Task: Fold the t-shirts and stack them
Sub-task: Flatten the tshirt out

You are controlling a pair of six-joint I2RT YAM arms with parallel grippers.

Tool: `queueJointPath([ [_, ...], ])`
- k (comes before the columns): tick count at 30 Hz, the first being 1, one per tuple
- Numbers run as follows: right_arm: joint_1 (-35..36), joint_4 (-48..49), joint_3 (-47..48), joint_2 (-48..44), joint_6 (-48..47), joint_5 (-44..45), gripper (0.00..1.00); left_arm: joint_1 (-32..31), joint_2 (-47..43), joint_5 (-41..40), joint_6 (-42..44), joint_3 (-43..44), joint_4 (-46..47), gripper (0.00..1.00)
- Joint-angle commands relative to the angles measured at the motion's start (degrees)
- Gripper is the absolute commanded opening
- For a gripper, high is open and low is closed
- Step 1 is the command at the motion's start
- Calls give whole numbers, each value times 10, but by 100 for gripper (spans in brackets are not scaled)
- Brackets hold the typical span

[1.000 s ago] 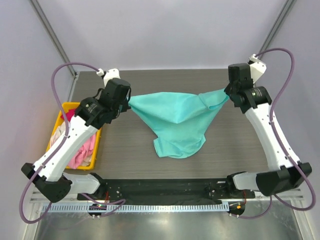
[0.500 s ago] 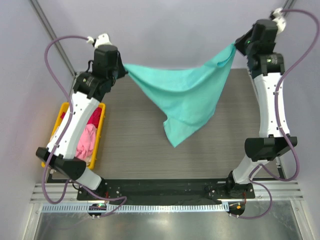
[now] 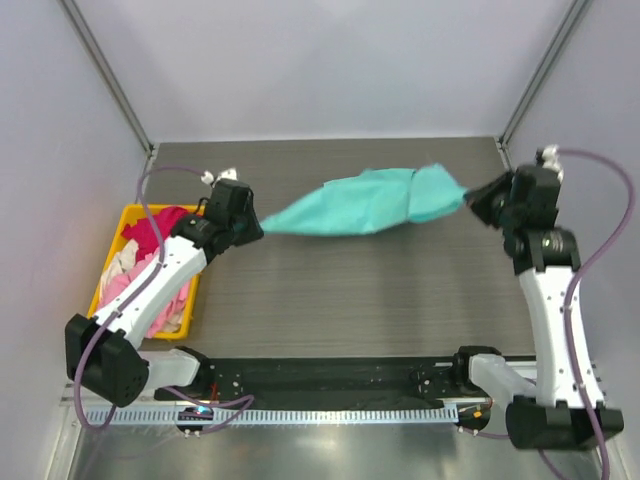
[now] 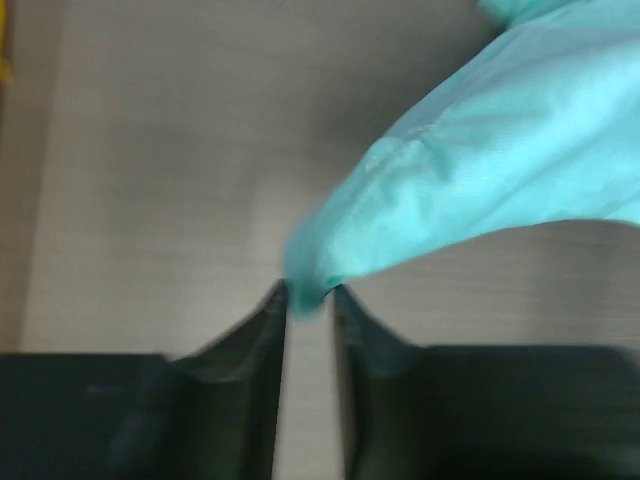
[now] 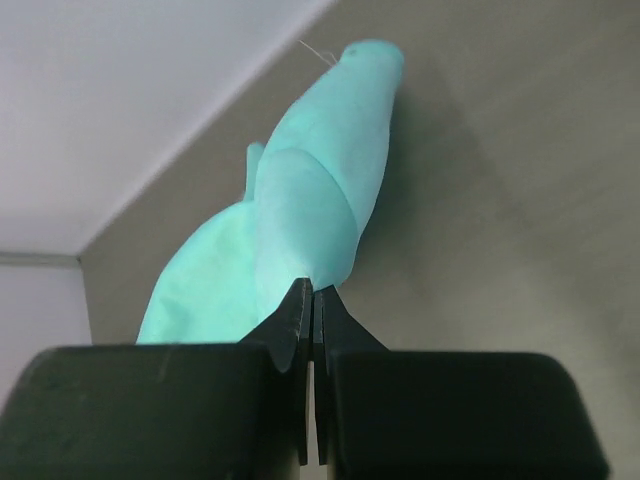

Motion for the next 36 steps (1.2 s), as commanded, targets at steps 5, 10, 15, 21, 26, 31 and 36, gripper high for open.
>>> queueJointPath([
  [5, 1, -45, -322, -177, 50, -113, 1, 1, 8, 14, -24, 1, -67, 48],
  [10, 1, -57, -413, -209, 36, -123, 1, -15, 99, 94, 9, 92, -10, 50],
  [15, 1, -50, -427, -235, 37, -115, 1, -47, 282, 179, 45, 233, 2, 51],
  [21, 1, -20, -442, -245, 31, -125, 1, -98, 457, 258, 73, 400, -4, 46],
  [26, 2, 0, -458, -244, 31, -143, 1, -125, 606, 198, 11, 597, -56, 44],
  [31, 2, 4, -457, -247, 17, -141, 1, -134, 670, 179, -47, 632, -11, 45],
  [36, 1, 5, -451, -251, 10, -140, 1, -141, 705, 174, -84, 645, 5, 44],
])
